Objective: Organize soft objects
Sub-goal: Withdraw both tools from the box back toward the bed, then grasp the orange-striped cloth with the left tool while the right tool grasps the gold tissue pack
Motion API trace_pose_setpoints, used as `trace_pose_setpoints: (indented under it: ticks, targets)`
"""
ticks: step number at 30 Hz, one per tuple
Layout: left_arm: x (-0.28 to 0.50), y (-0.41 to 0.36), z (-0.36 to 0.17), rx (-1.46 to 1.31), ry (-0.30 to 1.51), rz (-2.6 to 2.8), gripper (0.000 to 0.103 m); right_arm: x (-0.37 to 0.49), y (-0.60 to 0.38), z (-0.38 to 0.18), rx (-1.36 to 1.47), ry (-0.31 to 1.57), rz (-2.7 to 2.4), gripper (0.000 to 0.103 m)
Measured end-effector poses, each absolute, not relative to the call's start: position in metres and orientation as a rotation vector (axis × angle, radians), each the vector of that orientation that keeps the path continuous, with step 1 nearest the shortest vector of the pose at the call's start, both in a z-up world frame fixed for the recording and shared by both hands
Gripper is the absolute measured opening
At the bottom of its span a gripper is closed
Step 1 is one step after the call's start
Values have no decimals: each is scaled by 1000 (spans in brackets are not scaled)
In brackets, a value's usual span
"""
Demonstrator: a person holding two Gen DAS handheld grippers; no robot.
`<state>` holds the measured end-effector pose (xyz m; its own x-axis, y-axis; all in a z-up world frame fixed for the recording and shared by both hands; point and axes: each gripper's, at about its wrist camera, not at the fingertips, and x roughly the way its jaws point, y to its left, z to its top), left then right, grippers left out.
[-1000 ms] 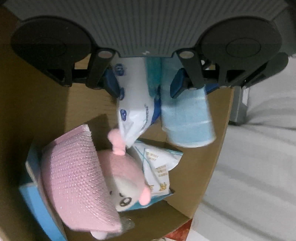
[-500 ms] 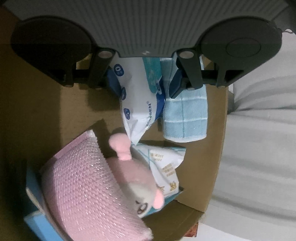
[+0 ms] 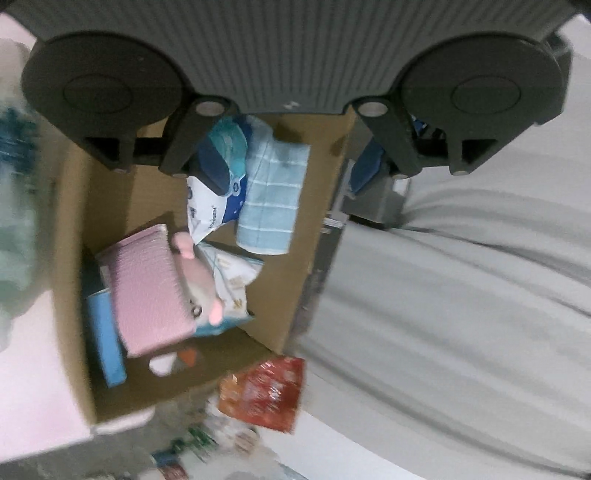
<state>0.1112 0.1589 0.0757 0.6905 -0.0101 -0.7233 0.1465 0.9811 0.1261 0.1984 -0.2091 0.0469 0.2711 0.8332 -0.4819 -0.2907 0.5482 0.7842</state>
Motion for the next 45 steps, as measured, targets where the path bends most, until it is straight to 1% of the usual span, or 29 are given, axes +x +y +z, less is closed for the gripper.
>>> trace_pose_setpoints:
  ticks: [2, 4, 11, 15, 19, 22, 24, 26, 27, 29, 32, 38, 45]
  targets:
    - [102, 148, 85, 149, 785, -133, 92, 185, -242, 58, 620, 990, 833, 78]
    - [92, 133, 93, 131, 761, -188, 93, 165, -289, 70, 599, 940, 805, 80]
    - [74, 64, 107, 138, 695, -382, 97, 109, -442, 80, 547, 776, 562, 81]
    - [75, 12, 101, 144, 686, -496, 98, 85, -507, 67, 606, 728, 452, 81]
    - [75, -45, 83, 158, 705, -589, 98, 63, -539, 38, 627, 697, 383, 80]
    - [75, -83, 64, 139, 743, -661, 97, 45, -551, 17, 623, 655, 358, 75]
    - [79, -106, 50, 122, 766, -695, 94, 26, -556, 4, 604, 626, 330, 72]
    - [87, -126, 36, 88, 805, -704, 84, 14, -555, -10, 589, 606, 298, 68]
    - [93, -135, 28, 69, 831, -707, 82, 6, -558, -19, 584, 605, 281, 67]
    - [108, -152, 12, 36, 894, -695, 65, -7, -561, -34, 581, 609, 255, 62]
    - [131, -174, -10, -6, 965, -671, 58, -21, -565, -50, 580, 615, 223, 61]
    - [173, -213, -39, -19, 1047, -581, 58, -45, -583, -69, 591, 620, 187, 62]
    - [201, -243, -66, 30, 1086, -448, 60, -56, -593, -83, 596, 635, 194, 62]
